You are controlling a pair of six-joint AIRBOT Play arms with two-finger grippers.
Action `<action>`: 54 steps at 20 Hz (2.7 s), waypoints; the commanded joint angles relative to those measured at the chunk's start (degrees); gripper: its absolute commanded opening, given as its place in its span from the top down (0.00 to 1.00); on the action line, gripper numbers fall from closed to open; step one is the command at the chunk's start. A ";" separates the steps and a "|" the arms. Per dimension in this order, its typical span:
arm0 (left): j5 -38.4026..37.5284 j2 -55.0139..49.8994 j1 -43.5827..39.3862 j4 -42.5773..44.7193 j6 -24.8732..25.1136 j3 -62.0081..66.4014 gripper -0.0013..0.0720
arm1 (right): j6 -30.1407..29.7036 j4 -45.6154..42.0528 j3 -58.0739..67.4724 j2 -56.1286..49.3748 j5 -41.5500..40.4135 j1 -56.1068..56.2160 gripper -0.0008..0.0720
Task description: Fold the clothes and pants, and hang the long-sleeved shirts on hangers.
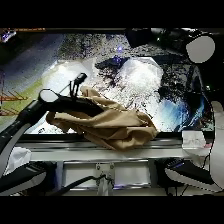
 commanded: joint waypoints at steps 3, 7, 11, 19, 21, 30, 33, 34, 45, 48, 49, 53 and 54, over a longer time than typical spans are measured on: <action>-0.66 -10.10 -6.97 0.42 -1.40 10.12 0.30 | 0.09 -0.28 0.46 0.04 -7.50 -0.07 0.13; -4.52 -20.96 -10.19 0.61 -2.27 21.53 0.25 | 0.20 -7.65 1.01 0.00 -4.74 -1.44 0.58; -5.11 -27.85 -11.32 0.72 -5.31 28.20 0.20 | 8.72 -9.35 0.68 -1.51 8.68 -14.16 0.42; -11.30 -37.73 -17.07 10.97 -17.70 40.52 0.17 | 7.52 -1.46 -8.90 -1.66 17.62 -21.20 0.40; -11.39 -39.39 -19.02 10.64 -18.51 42.07 0.17 | 7.54 0.98 -12.11 -1.66 16.63 -19.37 0.40; -19.52 -41.44 -18.91 5.03 -20.24 43.43 0.97 | 6.10 2.82 -15.30 -0.39 14.71 -10.91 0.41; -21.16 -38.05 -15.47 4.02 -20.22 44.54 0.97 | 6.25 -3.58 -15.28 1.38 12.07 -11.04 0.41; -20.96 -36.04 -13.94 4.15 -20.22 44.57 0.97 | 6.54 -5.44 -15.28 2.05 11.32 -11.04 0.41; -15.69 -11.91 -5.07 16.09 -20.22 44.59 0.97 | 16.76 -3.74 -16.24 2.89 12.33 -21.79 0.41; -14.78 -9.25 -5.01 17.14 -20.22 44.59 0.97 | 14.08 1.01 -20.96 3.30 21.35 -20.92 0.41; -14.49 -8.81 -5.01 17.14 -20.20 44.59 0.97 | 14.34 1.42 -24.09 3.87 21.79 -19.32 0.41; -13.57 -8.66 -5.01 18.97 -19.78 44.59 0.97 | 20.61 6.12 -35.32 9.88 16.20 -12.74 0.41; -12.87 -8.66 -5.01 20.74 -19.80 44.59 0.97 | 22.51 5.53 -37.44 11.89 14.58 -11.34 0.41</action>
